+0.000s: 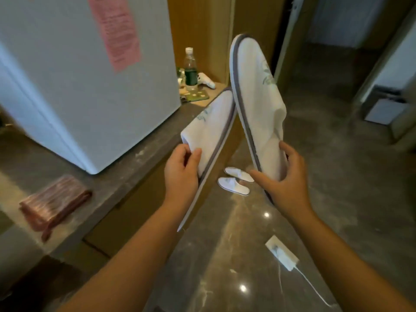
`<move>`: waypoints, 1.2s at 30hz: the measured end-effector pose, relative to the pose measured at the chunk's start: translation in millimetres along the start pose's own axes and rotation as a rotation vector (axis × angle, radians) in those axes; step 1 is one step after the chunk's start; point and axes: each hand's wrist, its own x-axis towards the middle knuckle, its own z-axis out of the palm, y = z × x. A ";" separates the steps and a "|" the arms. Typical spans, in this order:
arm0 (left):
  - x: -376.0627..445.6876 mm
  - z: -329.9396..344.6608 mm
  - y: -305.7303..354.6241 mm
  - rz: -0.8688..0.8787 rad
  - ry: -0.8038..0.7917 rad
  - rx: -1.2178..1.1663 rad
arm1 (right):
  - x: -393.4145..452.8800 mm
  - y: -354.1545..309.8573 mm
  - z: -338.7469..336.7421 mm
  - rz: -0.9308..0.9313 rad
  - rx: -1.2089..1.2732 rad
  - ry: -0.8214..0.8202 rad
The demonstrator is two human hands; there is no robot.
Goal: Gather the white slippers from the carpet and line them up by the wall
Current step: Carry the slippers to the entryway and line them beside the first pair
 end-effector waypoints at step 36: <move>448.5 651.3 -33.3 -0.185 -0.354 -0.145 | 639.7 281.4 -209.6 0.215 -0.218 0.250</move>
